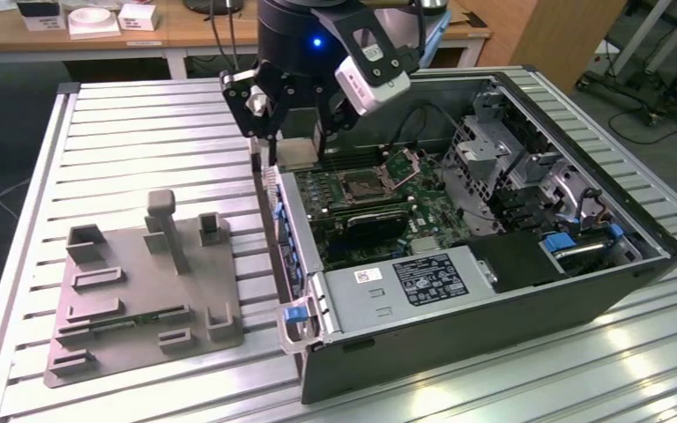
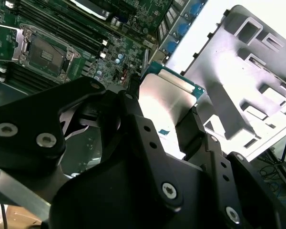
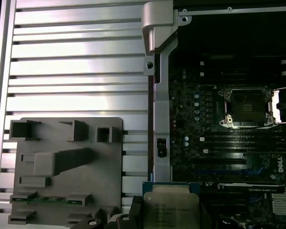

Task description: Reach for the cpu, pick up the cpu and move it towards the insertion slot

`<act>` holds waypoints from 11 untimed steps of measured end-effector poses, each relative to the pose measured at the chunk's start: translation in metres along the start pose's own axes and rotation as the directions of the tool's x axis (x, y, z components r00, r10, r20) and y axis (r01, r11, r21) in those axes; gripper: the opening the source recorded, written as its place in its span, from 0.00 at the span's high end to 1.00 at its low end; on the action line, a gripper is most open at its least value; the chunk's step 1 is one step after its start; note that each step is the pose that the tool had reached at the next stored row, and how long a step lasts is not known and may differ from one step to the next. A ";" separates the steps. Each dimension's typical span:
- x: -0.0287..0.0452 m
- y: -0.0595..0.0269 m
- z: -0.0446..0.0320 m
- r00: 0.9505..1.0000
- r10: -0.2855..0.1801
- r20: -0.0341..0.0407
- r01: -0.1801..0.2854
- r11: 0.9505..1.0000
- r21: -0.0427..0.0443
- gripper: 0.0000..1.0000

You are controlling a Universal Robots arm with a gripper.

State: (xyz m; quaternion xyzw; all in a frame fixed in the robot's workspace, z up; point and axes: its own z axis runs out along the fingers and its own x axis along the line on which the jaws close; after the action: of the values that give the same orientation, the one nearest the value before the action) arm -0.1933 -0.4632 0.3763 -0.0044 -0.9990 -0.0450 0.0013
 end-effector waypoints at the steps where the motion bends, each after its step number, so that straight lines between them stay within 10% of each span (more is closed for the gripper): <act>1: -0.0005 0.0000 0.0000 1.000 0.000 0.000 0.000 1.000 0.000 0.46; 11: -0.0064 0.0000 0.0001 1.000 0.000 0.000 0.000 1.000 0.000 0.46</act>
State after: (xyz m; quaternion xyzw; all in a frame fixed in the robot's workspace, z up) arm -0.1869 -0.4632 0.3762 -0.0044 -0.9990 -0.0451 0.0013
